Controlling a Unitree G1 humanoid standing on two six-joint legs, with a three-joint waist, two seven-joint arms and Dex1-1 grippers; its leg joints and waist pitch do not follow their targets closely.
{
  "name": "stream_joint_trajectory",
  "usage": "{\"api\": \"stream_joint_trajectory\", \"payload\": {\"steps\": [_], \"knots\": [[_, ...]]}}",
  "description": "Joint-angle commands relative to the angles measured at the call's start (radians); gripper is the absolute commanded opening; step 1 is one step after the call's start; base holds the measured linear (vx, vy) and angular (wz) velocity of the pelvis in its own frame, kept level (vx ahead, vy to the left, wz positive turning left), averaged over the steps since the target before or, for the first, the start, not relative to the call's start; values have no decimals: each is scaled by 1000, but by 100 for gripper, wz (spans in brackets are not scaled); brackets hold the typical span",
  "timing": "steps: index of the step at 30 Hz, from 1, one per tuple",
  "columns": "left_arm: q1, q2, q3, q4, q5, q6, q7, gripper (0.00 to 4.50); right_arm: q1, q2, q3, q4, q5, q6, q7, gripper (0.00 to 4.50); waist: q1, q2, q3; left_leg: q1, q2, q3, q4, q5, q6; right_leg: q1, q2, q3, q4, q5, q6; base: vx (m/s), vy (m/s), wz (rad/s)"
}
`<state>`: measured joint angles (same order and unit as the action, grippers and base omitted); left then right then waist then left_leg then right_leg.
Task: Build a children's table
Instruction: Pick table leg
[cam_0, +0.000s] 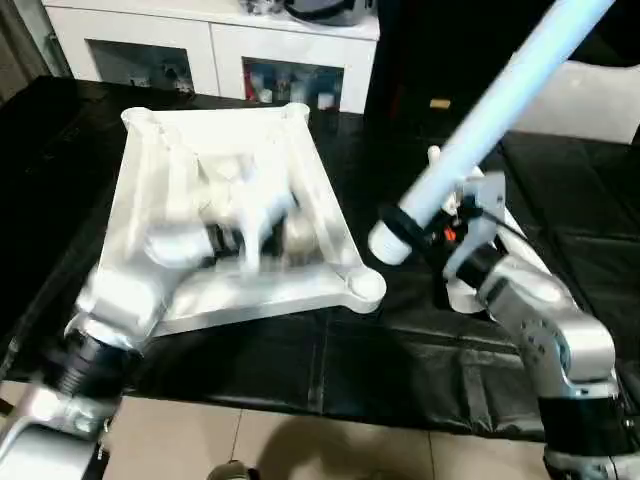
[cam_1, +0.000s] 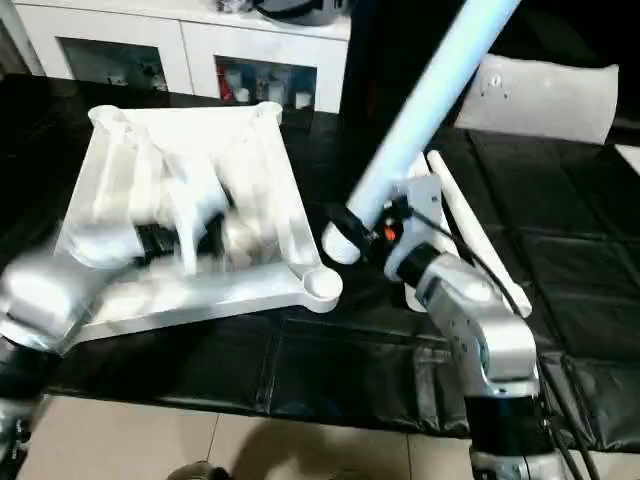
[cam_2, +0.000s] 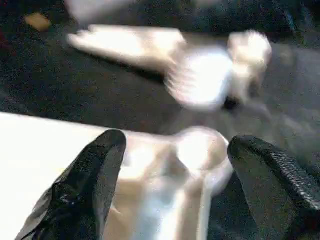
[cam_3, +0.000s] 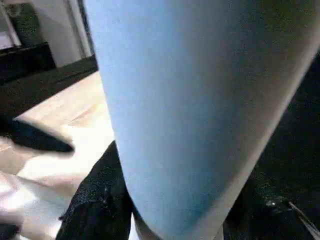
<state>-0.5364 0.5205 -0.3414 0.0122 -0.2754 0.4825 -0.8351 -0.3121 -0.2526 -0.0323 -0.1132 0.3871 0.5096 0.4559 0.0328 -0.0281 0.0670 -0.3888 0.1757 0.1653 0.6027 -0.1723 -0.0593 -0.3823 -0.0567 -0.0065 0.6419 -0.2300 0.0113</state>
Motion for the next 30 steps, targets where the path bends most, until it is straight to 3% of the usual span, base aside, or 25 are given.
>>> {"api": "stream_joint_trajectory", "payload": {"steps": [1, 7, 8, 12, 16, 19, 21, 23, 24, 25, 26, 28, 30], "knots": [[3, 18, -40, 30, 41, -43, -25, 379, 17, -1, -5, -52, -16, -10, -22, 191, -4, 19, -73, 26, 36, -5, -70, -165, -52, 38, -51, 31, -76, -40, -189, 0, 0, 0], [24, 11, -104, 181, 129, -142, -57, 379, 85, 24, 16, -99, -40, -22, -63, 191, -6, 22, -73, 27, 36, -7, -73, -194, -52, 35, -53, 34, -82, -88, -178, 0, 0, 0], [27, 11, -104, 195, 135, -151, -61, 350, 92, 27, 20, -103, -48, -25, -70, 191, -9, 21, -73, 26, 37, -8, -74, -197, -53, 34, -53, 33, -81, -82, -182, 0, 0, 0], [20, -9, -87, 280, 146, -201, -53, 330, 102, 35, 31, -116, -64, -25, -96, 191, -6, 22, -72, 28, 38, -7, -74, -207, -50, 32, -55, 34, -81, -81, -194, 0, 0, 0], [4, -18, -77, 361, 146, -205, -64, 301, 107, 53, 56, -136, -81, -18, -121, 191, -3, 15, -70, 28, 37, -6, -74, -203, -43, 31, -57, 34, -82, -84, -198, 0, 0, 0], [-7, -34, -53, 407, 141, -199, -62, 266, 103, 64, 72, -135, -92, -16, -130, 191, -1, 22, -69, 30, 37, -8, -76, -217, -50, 29, -59, 35, -83, -114, -192, 0, 0, 0], [-12, -43, -42, 424, 140, -217, -68, 257, 99, 63, 78, -132, -99, -20, -134, 191, -3, 20, -67, 30, 38, -8, -78, -241, -55, 27, -58, 36, -86, -135, -190, 0, 0, 0], [-17, -49, -32, 432, 131, -218, -78, 258, 95, 60, 80, -129, -103, -22, -134, 191, -3, 26, -67, 31, 39, -10, -79, -269, -63, 26, -60, 38, -88, -170, -187, 0, 0, 0], [-22, -53, -26, 434, 118, -199, -88, 231, 91, 58, 79, -131, -102, -17, -134, 191, -2, 35, -67, 32, 38, -11, -79, -281, -67, 24, -60, 37, -89, -177, -187, 0, 0, 0], [-26, -54, -25, 437, 114, -193, -95, 216, 89, 58, 78, -132, -103, -14, -135, 191, -4, 31, -67, 32, 38, -10, -80, -285, -66, 24, -59, 37, -90, -179, -187, 0, 0, 0], [-30, -56, -26, 438, 104, -168, -108, 215, 89, 52, 82, -136, -103, -8, -126, 191, -2, 37, -67, 32, 37, -11, -79, -283, -67, 24, -60, 38, -89, -179, -189, 0, 0, 0], [-32, -57, -27, 441, 106, -169, -121, 213, 89, 49, 85, -137, -101, -1, -121, 191, -4, 34, -66, 30, 37, -10, -79, -274, -63, 26, -58, 37, -89, -161, -192, 0, 0, 0], [-34, -61, -32, 450, 118, -179, -143, 176, 86, 43, 86, -147, -76, 34, -102, 191, -4, 33, -68, 28, 36, -10, -78, -258, -55, 29, -58, 38, -88, -148, -195, 0, 0, 0]]}}
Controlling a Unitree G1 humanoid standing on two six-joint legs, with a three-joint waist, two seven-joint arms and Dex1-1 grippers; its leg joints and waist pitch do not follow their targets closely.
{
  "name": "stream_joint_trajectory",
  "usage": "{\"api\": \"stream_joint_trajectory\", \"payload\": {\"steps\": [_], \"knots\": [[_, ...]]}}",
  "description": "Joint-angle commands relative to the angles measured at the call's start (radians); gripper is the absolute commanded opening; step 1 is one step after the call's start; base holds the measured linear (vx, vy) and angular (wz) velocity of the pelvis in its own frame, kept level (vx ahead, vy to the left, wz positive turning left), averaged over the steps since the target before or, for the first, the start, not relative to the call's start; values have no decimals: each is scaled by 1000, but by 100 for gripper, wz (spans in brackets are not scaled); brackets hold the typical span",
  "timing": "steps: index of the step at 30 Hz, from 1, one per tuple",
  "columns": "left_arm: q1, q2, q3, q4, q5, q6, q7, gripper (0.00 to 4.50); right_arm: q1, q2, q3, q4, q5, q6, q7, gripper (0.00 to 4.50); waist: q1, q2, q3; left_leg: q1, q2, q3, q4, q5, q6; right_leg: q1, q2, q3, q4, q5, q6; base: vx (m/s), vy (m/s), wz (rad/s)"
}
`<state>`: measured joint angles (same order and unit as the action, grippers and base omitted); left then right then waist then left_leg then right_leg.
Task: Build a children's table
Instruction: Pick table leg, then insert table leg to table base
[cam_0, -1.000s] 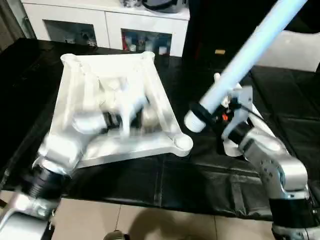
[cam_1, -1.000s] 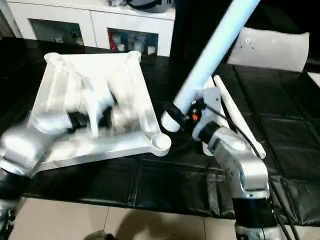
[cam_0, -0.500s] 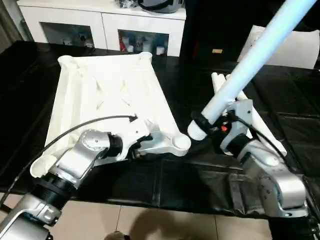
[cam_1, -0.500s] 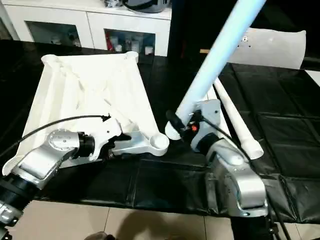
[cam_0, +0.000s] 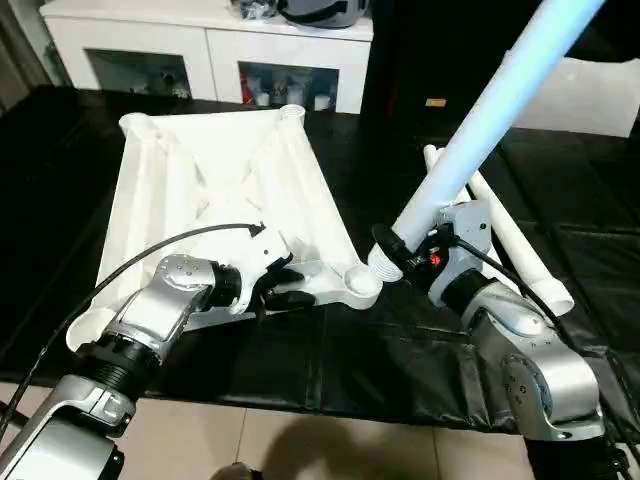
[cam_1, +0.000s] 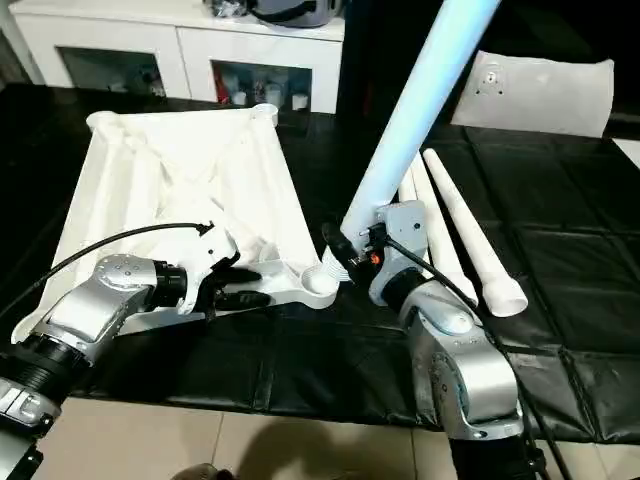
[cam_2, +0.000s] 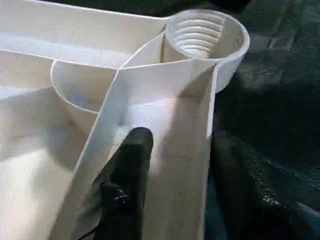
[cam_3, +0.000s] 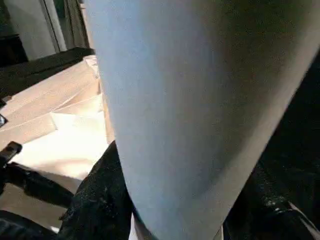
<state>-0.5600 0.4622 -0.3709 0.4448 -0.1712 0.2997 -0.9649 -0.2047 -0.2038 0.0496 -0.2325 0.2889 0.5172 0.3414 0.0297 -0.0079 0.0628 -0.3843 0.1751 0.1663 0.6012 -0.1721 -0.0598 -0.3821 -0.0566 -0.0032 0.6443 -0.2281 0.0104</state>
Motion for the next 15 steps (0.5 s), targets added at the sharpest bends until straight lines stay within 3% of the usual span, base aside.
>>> {"api": "stream_joint_trajectory", "payload": {"steps": [1, 3, 4, 14, 15], "knots": [[-11, -2, -8, 22, 21, -5, -25, 169, -24, -8, 4, -35, 38, 45, 22, 191, -1, 11, -65, 23, 37, -11, -75, -250, -47, 30, -59, 35, -90, -145, -195, 0, 0, 0], [-11, -1, -13, 26, 27, -4, -37, 168, -27, -11, 7, -37, 42, 45, 30, 191, 0, 14, -66, 23, 39, -11, -75, -241, -44, 29, -60, 35, -89, -134, -199, 0, 0, 0], [-10, 5, -22, 28, 35, 1, -48, 134, -31, -14, 13, -38, 40, 41, 36, 191, -2, 5, -65, 22, 39, -9, -75, -232, -41, 29, -59, 34, -89, -128, -200, 0, 0, 0], [-14, 29, -56, 28, 58, -24, -152, 87, -71, -41, 40, 4, 27, 45, 89, 191, -4, 4, -65, 22, 40, -7, -75, -215, -34, 29, -61, 35, -89, -139, -194, 0, 0, 0], [-16, 29, -62, 35, 71, -32, -160, 85, -77, -48, 44, 14, 23, 43, 97, 191, -5, -2, -65, 21, 40, -6, -75, -214, -31, 30, -60, 35, -91, -139, -194, 0, 0, 0]]}}
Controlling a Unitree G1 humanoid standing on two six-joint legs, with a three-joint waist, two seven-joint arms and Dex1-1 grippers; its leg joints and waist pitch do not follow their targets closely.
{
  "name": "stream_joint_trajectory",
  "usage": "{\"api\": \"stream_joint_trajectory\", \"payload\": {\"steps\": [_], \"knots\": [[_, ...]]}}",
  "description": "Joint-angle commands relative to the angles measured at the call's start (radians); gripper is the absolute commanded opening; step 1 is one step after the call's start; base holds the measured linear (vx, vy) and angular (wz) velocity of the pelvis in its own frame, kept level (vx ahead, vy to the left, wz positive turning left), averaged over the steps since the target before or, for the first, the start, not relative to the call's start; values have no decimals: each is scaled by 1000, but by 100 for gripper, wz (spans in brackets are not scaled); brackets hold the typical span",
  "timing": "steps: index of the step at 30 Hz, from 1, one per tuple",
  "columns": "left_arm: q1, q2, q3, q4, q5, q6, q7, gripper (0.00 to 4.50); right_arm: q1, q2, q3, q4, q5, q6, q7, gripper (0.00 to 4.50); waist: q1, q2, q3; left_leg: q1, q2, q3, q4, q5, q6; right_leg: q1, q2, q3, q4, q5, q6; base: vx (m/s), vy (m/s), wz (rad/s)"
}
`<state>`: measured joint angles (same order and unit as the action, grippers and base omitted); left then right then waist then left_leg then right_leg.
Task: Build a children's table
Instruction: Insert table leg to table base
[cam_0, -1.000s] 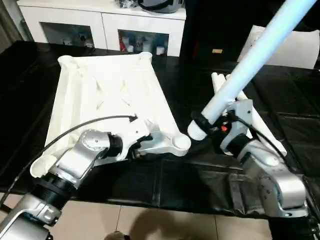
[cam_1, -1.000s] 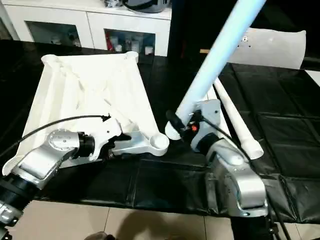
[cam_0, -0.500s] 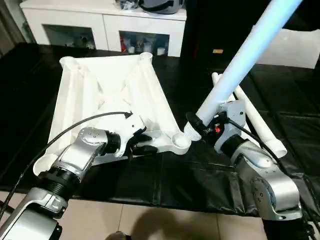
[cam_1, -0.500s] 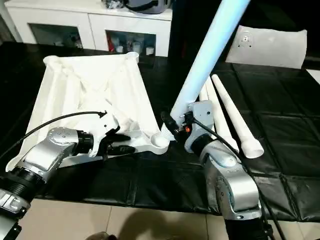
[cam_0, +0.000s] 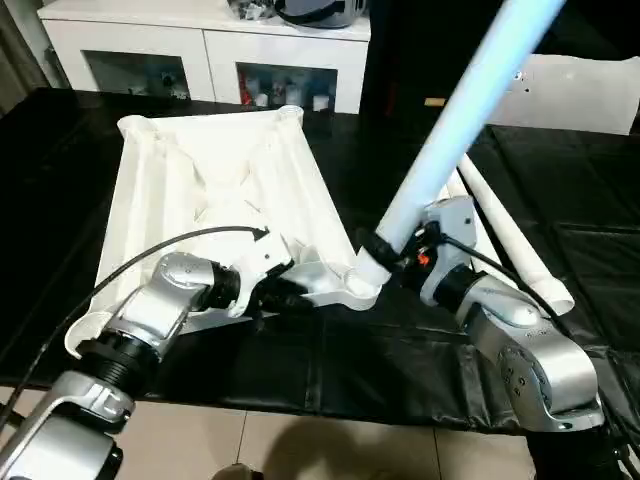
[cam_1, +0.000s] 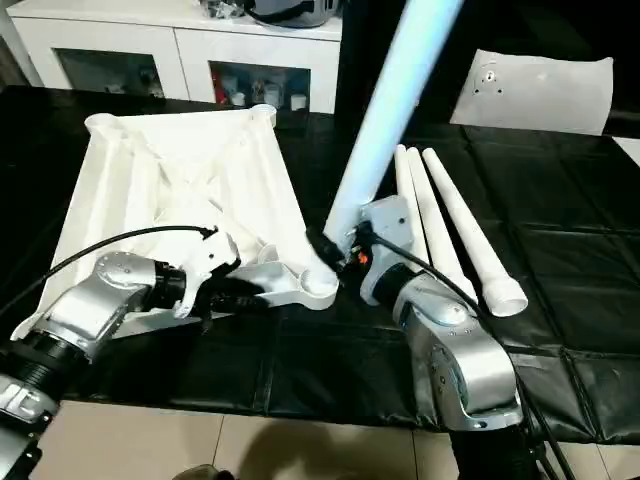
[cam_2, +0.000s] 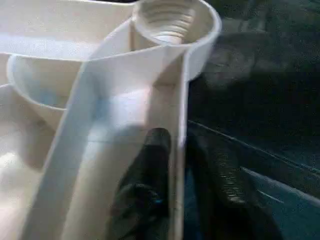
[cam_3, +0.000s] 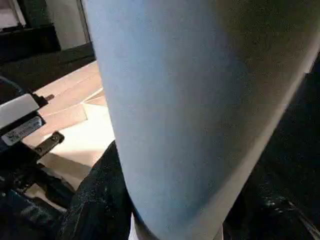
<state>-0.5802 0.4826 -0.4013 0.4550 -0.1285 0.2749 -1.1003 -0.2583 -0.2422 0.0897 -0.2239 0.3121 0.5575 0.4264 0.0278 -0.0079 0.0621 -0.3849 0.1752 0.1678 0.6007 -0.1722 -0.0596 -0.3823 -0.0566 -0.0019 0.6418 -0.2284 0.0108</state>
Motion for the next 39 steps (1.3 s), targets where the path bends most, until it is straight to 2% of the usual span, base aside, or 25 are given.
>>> {"api": "stream_joint_trajectory", "payload": {"steps": [1, 2, 3, 4, 7, 12, 14, 18, 20, 25, 33, 39], "knots": [[3, 9, -34, 29, 36, -12, -28, 64, -27, -14, 6, 12, -4, 1, 17, 191, -2, 2, -65, 23, 40, -8, -74, -206, -30, 30, -61, 33, -86, -134, -196, 0, 0, 0], [2, 9, -35, 29, 38, -13, -28, 43, -28, -15, 6, 13, -3, 1, 19, 191, -3, 3, -65, 22, 41, -8, -73, -204, -30, 30, -61, 34, -86, -129, -197, 0, 0, 0], [-6, 8, -40, 37, 54, -26, -33, 49, -40, -24, 5, 31, 5, 0, 43, 191, -1, -12, -66, 20, 40, -6, -71, -192, -20, 33, -62, 34, -84, -120, -197, 0, 0, 0], [-9, 10, -42, 39, 60, -38, -37, 49, -45, -29, 7, 42, 3, -4, 53, 191, 1, -6, -66, 21, 40, -6, -70, -182, -15, 32, -64, 34, -84, -116, -200, 0, 0, 0], [-15, 11, -25, 52, 56, -81, -42, 16, -59, -42, 26, 79, -17, -36, 84, 191, -1, -5, -67, 20, 41, -6, -70, -171, -13, 33, -63, 32, -83, -92, -207, 0, 0, 0], [1, 20, -9, 36, 48, -162, -76, 3, -66, -67, 40, 145, -6, -64, 163, 191, 3, -12, -68, 19, 42, -4, -68, -163, 6, 35, -64, 32, -81, -77, -218, 0, 0, 0], [8, 26, -7, 34, 74, -179, -38, 3, -68, -70, 39, 158, 1, -67, 182, 191, 3, -13, -67, 19, 43, -4, -68, -166, 8, 34, -64, 31, -82, -84, -220, 0, 0, 0], [24, 24, 4, 62, 98, -264, -11, 0, -70, -59, 28, 193, 7, -101, 199, 191, 4, -14, -63, 21, 44, -4, -70, -195, 3, 29, -67, 31, -87, -141, -211, 0, 0, 0], [13, 15, 14, 90, 84, -259, -30, 0, -63, -46, 29, 213, 6, -139, 210, 191, 4, -18, -63, 22, 43, -4, -70, -211, -5, 28, -67, 32, -89, -180, -206, 0, 0, 0], [20, 12, 23, 86, 68, -274, -56, 0, -53, -36, 40, 224, 6, -146, 225, 191, 4, -17, -61, 21, 44, -6, -73, -225, -10, 24, -69, 33, -92, -235, -191, 0, 0, 0], [32, 2, 37, 78, 43, -278, -104, 0, -66, -34, 68, 288, -31, -188, 246, 191, 3, -18, -64, 18, 43, -4, -70, -181, 10, 28, -67, 31, -84, -141, -213, 0, 0, 0], [30, -7, 46, 76, 29, -277, -126, 0, -78, -26, 78, 320, -34, -187, 264, 191, 2, -18, -63, 19, 44, -4, -71, -206, 6, 26, -67, 31, -87, -190, -209, 0, 0, 0]]}}
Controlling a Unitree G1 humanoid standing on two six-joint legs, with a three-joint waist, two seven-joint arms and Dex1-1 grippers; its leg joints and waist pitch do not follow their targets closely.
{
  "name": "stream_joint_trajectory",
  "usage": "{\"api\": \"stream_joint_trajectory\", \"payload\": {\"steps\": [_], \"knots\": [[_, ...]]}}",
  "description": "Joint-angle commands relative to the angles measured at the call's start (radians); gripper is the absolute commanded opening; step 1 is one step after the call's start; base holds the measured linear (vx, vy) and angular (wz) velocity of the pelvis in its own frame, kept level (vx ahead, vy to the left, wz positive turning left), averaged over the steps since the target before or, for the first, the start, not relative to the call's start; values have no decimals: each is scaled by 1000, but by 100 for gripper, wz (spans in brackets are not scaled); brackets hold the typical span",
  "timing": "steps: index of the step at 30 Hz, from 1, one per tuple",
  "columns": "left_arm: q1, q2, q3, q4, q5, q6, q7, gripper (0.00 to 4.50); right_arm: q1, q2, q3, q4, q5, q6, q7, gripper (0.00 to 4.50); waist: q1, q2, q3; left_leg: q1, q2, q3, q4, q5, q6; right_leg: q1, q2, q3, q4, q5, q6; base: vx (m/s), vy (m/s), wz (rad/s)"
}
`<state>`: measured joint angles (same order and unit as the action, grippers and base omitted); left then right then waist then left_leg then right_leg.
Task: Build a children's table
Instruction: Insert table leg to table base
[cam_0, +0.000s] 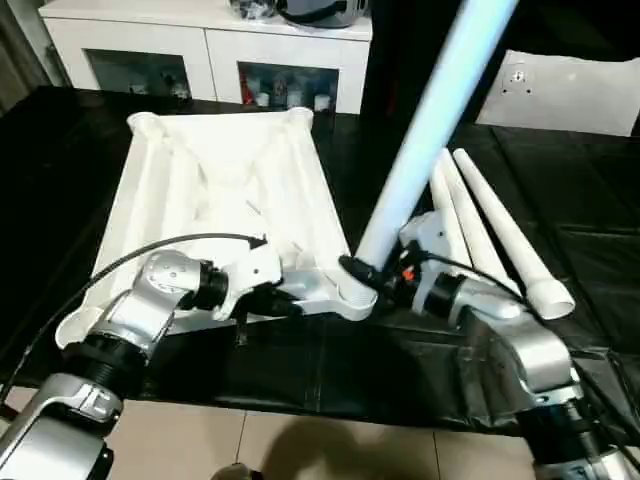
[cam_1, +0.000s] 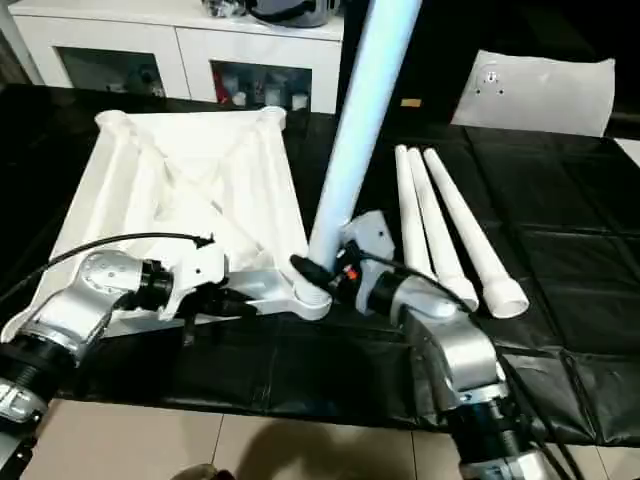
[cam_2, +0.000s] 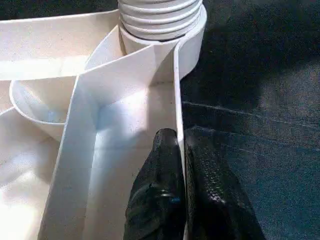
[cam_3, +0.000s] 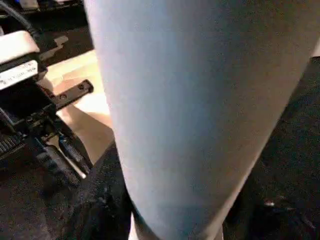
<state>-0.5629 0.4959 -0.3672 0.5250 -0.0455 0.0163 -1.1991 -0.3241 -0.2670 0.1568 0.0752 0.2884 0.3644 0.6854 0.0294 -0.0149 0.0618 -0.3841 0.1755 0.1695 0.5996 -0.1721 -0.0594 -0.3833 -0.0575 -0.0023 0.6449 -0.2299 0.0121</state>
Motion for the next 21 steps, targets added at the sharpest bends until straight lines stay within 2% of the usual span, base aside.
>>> {"api": "stream_joint_trajectory", "payload": {"steps": [1, 7, 8, 10, 11, 12, 16, 18, 20, 21], "knots": [[10, -21, 12, 7, -53, -18, -31, 0, -19, -2, 21, 30, -14, 11, 14, 191, -1, -11, -63, 18, 43, -7, -70, -204, 6, 27, -66, 31, -90, -187, -211, 0, 0, 0], [-3, -29, 19, 18, -32, -27, -40, 0, -38, -5, 42, 74, -22, 15, 35, 191, -3, -10, -62, 18, 43, -6, -70, -207, 6, 27, -66, 32, -91, -185, -213, 0, 0, 0], [-6, -30, 21, 21, -29, -30, -39, 0, -44, -1, 38, 87, -21, 17, 33, 191, -3, -6, -62, 19, 43, -7, -70, -209, 5, 26, -66, 32, -91, -188, -214, 0, 0, 0], [-10, -30, 22, 25, -25, -34, -37, 0, -57, 22, 1, 119, 7, 34, 24, 191, -7, -6, -62, 19, 42, -8, -70, -229, 1, 26, -68, 33, -93, -211, -220, 0, 0, 0], [-10, -30, 22, 25, -25, -34, -37, 0, -57, 22, 1, 119, 7, 34, 24, 191, -8, -6, -61, 19, 42, -8, -71, -234, -1, 25, -68, 33, -94, -220, -219, 0, 0, 0], [-13, -31, 25, 28, -21, -35, -30, 0, -63, 38, -38, 142, 38, 47, 16, 191, -9, -5, -61, 21, 43, -8, -72, -243, -4, 24, -68, 33, -96, -230, -219, 0, 0, 0], [-16, -35, 35, 38, -14, -36, -15, 0, -55, 53, -100, 167, 93, 65, 6, 191, -7, -3, -64, 20, 44, -8, -72, -228, -1, 25, -67, 32, -93, -190, -227, 0, 0, 0], [-18, -36, 40, 44, -12, -37, -12, 0, -45, 56, -120, 173, 105, 65, 5, 191, -4, -1, -64, 21, 44, -7, -72, -223, 1, 25, -67, 32, -92, -180, -230, 0, 0, 0], [-21, -36, 44, 49, -10, -38, -9, 0, -27, 56, -130, 177, 104, 60, 6, 191, -1, -2, -63, 22, 44, -6, -72, -229, -1, 25, -68, 32, -94, -192, -229, 0, 0, 0], [-22, -37, 47, 51, -10, -38, -4, 0, -8, 55, -133, 173, 103, 54, 4, 191, 2, 1, -64, 22, 45, -7, -73, -230, -3, 25, -68, 32, -94, -189, -225, 0, 0, 0]]}}
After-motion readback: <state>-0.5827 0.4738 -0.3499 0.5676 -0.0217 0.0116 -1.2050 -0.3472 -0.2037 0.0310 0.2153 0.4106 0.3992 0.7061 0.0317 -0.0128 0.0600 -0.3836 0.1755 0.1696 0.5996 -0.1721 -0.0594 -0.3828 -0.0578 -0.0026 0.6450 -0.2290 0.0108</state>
